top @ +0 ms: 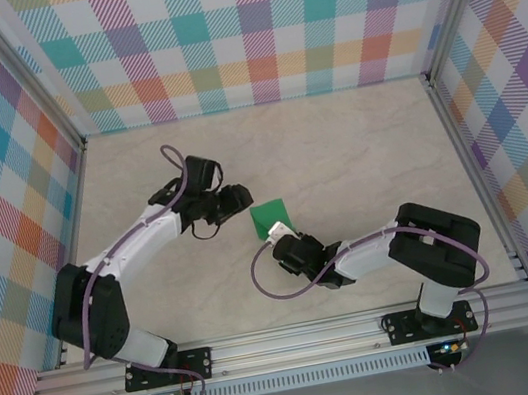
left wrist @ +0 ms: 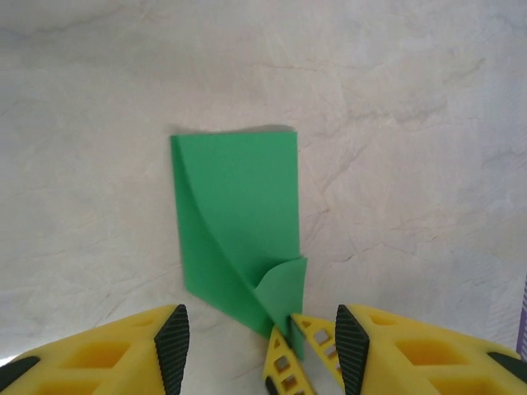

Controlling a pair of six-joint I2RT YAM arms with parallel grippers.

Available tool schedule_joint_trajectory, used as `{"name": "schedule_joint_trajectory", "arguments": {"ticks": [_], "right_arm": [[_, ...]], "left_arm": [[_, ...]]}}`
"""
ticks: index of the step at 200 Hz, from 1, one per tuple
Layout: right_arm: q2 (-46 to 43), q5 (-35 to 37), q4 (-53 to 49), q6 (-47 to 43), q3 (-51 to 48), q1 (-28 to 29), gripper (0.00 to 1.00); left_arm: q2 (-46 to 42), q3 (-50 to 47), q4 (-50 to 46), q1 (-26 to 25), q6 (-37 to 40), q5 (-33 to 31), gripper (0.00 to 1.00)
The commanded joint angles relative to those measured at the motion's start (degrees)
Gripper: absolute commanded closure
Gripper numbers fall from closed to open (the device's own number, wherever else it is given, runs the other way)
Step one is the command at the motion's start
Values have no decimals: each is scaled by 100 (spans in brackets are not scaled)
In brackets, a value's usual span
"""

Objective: Fold a paper plane with a square sheet of paper (fold left side to right side)
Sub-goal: Fourth fold the wing at the center of the table.

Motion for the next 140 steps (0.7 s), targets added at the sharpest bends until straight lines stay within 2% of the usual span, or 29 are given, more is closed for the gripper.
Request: {"name": "schedule_joint_trajectory", "arguments": {"ticks": [1,28,76,140], "right_arm": [[-263,-266,-99,200,68,-99,80],[-313,-419,-158,207,74,-144,82],[-367,-635,-233,279,61,-258,84],[-433,-650,-270,398,-40,-302,84]], "left_arm": [[-333,-603,162,46,-104,-169,47],[-685,-1193,320,43,-163,-409,46],[-905,-1763,570,41,-221,-264,45],[-979,-1945,730,42,-259,-242,45]]}}
